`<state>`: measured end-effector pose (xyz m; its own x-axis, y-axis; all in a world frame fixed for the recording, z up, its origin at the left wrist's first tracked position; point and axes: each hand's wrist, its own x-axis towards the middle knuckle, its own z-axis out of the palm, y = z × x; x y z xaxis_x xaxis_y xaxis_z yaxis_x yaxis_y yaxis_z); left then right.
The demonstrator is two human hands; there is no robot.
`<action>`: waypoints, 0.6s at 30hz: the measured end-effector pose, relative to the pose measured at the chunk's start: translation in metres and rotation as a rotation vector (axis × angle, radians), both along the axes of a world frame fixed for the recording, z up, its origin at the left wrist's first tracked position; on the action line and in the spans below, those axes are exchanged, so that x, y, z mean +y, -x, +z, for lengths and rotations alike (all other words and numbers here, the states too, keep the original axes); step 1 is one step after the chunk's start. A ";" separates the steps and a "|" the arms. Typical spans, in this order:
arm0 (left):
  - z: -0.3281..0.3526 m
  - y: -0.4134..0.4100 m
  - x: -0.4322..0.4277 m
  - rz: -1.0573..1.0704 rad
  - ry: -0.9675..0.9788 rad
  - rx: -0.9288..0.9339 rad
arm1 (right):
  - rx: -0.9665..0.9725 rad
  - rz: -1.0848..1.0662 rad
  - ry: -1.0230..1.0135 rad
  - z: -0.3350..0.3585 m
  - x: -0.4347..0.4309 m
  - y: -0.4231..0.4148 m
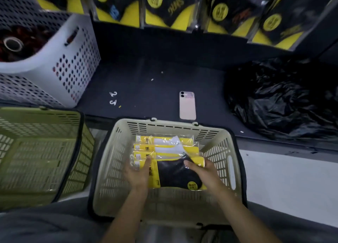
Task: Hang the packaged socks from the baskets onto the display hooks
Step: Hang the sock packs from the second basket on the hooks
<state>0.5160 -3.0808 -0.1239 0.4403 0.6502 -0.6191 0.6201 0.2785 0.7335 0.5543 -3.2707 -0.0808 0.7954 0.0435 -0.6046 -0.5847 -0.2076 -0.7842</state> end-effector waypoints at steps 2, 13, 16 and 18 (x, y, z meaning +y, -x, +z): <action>0.041 -0.002 -0.009 0.120 -0.020 -0.077 | -0.065 -0.065 -0.080 0.036 -0.003 0.006; 0.207 -0.007 -0.054 -0.057 0.673 -0.600 | -0.303 -0.219 -0.587 0.161 0.013 0.042; 0.228 -0.016 -0.038 -0.038 0.562 -0.674 | -0.420 -0.130 -0.477 0.186 0.004 0.033; 0.242 -0.020 -0.022 -0.112 0.491 -0.730 | -0.511 -0.160 -0.432 0.206 -0.011 0.016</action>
<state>0.5363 -3.1023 0.1177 0.8796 0.3146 -0.3568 0.0865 0.6318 0.7703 0.5384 -3.2819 0.1253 0.9928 0.0543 -0.1072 -0.1173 0.2440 -0.9627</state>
